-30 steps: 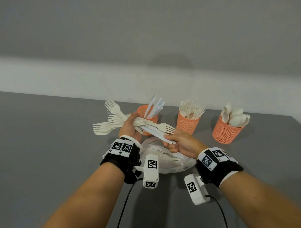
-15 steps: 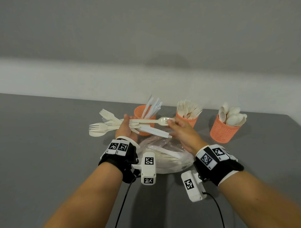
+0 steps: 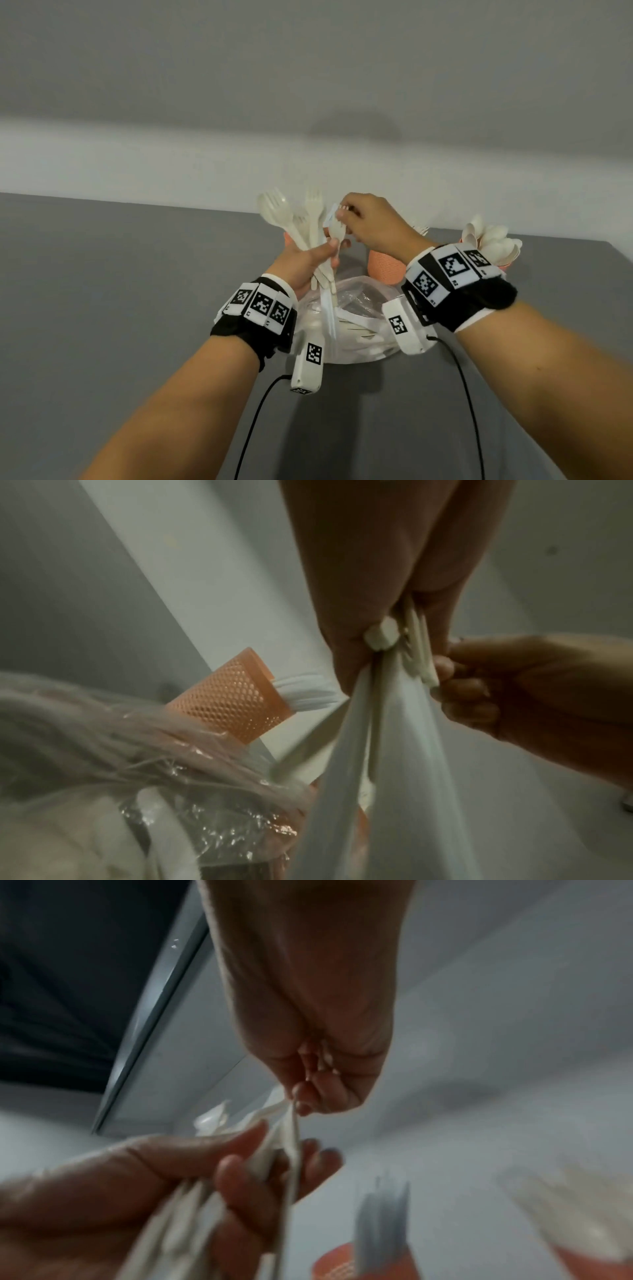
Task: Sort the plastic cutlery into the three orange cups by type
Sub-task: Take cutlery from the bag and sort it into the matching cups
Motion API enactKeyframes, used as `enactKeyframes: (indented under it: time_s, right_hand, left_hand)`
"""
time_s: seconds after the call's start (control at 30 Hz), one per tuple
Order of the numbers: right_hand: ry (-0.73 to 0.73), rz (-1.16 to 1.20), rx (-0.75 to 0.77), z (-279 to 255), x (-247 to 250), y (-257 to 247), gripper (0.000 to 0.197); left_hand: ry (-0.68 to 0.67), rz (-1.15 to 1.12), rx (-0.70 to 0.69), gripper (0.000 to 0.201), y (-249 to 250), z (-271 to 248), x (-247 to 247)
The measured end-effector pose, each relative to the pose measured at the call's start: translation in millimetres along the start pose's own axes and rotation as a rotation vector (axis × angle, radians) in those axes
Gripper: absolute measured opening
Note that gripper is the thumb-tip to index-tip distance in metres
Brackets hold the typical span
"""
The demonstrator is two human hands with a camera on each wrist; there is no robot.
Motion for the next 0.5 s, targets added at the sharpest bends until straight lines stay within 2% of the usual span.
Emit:
enactKeyframes:
  time_s: [0.03,0.1,0.17,0.23,0.27,0.3,0.37,0.43,0.5]
  right_hand:
    - [0.004,0.000,-0.005,0.9,-1.7,-3.8,0.022]
    - [0.023,0.027,-0.022,2.5,-3.5,-7.3,0.025]
    - [0.043,0.142,-0.058,-1.1,-5.3,-10.5,0.025]
    - [0.016,0.248,-0.106,-9.9,-10.0,-10.4,0.037]
    - [-0.052,0.269,-0.138,-16.5,-16.6,-8.1,0.053]
    - [-0.152,0.286,-0.167,-24.8,-26.1,-6.0,0.068]
    - [-0.388,0.328,-0.206,-45.1,-53.8,-3.7,0.084]
    - [-0.498,0.457,-0.269,-53.9,-78.6,5.8,0.087]
    - [-0.476,0.561,-0.394,-53.5,-90.6,18.1,0.079]
  left_hand:
    - [-0.026,0.012,0.015,0.081,-2.1,-1.2,-2.9]
    - [-0.020,0.015,0.044,0.079,-4.6,0.9,-0.6]
    - [-0.011,-0.012,0.047,0.057,-0.2,-1.9,-1.1]
    - [-0.014,-0.052,0.053,0.021,4.4,-0.7,0.5]
    - [-0.016,-0.095,0.070,0.015,6.2,-2.1,0.8]
    - [-0.009,-0.133,0.084,0.019,7.7,-2.3,2.8]
    - [0.013,-0.246,0.073,0.021,11.8,-1.2,7.6]
    - [0.051,-0.304,0.017,0.025,17.1,-4.1,9.1]
    - [0.060,-0.332,-0.030,0.027,21.1,-7.5,8.0]
Point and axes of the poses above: each hand's wrist, its own z-axis towards the middle knuckle, its own x-axis out of the back of the hand, y = z × x, the point moved 7 cm from there along z, towards the middle knuckle, and after that the axes turned 1 degree about y, right-handed, at the moved point
